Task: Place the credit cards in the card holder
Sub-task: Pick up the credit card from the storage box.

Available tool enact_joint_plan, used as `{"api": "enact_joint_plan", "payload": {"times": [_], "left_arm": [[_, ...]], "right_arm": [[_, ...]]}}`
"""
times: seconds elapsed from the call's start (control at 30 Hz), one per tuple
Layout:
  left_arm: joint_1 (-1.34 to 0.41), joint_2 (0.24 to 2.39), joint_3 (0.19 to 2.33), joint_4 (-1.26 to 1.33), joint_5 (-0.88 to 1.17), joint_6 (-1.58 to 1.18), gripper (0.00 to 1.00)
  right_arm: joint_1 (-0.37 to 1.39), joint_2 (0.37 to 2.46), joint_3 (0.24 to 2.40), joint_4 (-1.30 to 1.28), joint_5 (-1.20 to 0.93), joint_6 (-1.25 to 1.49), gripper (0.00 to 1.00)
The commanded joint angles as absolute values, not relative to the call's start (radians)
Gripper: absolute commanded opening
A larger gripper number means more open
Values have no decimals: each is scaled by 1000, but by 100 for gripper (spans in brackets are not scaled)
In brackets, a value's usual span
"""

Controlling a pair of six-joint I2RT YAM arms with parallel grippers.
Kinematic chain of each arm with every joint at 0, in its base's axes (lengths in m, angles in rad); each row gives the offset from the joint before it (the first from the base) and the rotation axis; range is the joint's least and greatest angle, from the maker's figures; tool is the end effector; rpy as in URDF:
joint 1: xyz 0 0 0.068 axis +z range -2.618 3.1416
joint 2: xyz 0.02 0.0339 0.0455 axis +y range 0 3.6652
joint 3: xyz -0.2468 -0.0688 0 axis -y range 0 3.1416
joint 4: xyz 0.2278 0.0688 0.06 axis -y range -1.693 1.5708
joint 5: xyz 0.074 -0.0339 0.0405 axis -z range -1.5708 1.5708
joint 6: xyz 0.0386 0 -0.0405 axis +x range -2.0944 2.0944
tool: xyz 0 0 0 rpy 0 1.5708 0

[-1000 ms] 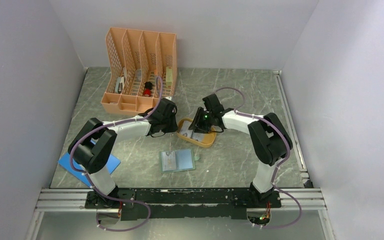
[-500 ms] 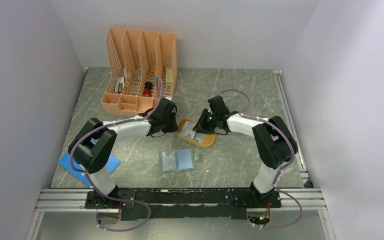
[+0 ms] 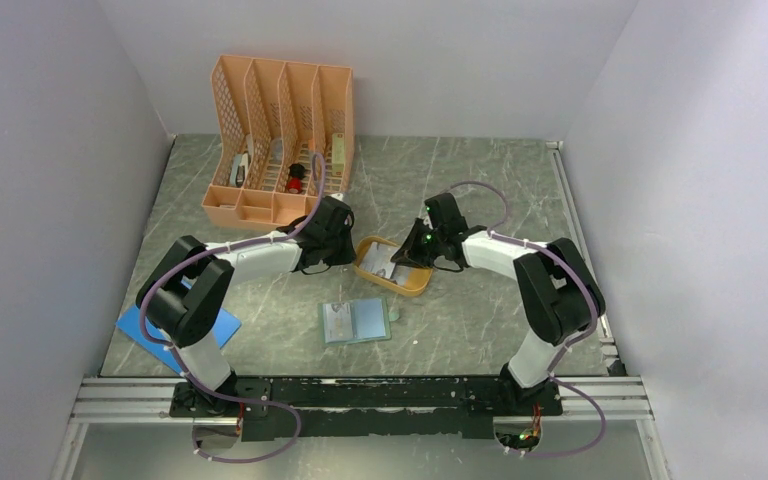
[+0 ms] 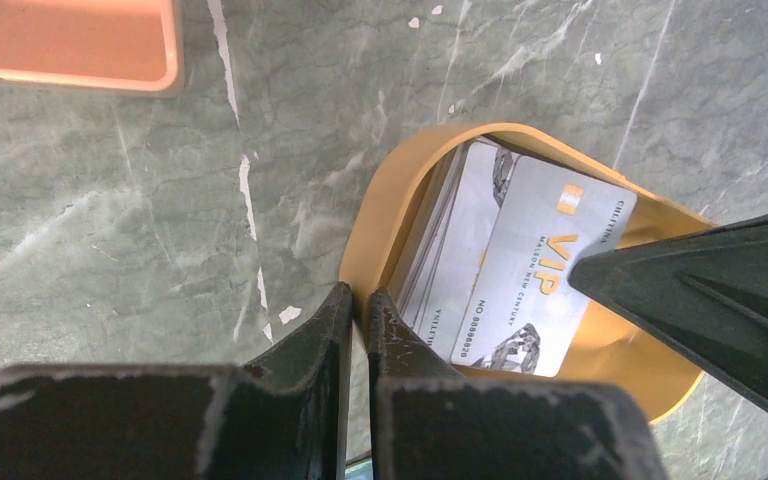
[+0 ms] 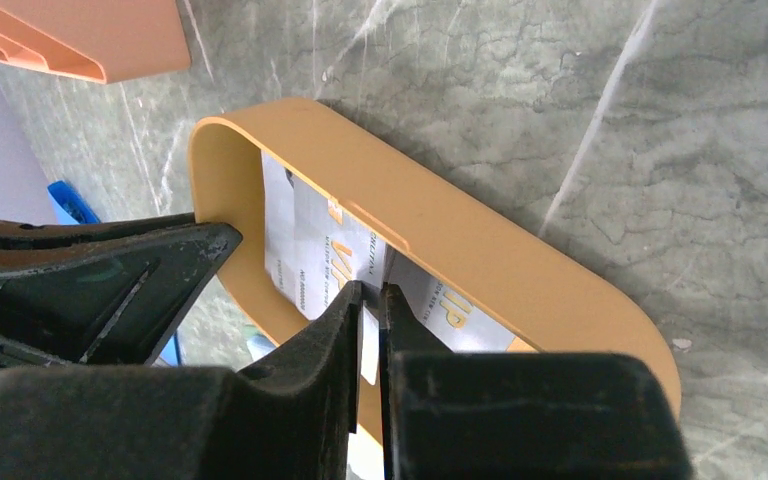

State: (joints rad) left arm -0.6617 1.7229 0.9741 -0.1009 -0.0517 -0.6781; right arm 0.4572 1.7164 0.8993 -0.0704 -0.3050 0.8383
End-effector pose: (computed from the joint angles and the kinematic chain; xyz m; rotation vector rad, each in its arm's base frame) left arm 0.2690 -0.2070 0.1618 -0.0448 2.4933 -0.5332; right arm 0.2869 0.1541 0.1467 0.3576 2.6144 0.8883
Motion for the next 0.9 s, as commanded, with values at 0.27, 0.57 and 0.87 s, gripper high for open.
{"api": "enact_joint_plan", "payload": {"times": [0.27, 0.57, 0.87], "left_arm": [[-657, 1726, 966, -156, -25, -678, 5], [-658, 1718, 975, -165, -30, -676, 5], [-658, 1715, 1016, -188, -44, -671, 5]], "right_arm": [[446, 1639, 877, -78, -373, 876, 0], [445, 1586, 897, -71, -457, 992, 0], [392, 1498, 956, -217, -454, 1052, 0]]}}
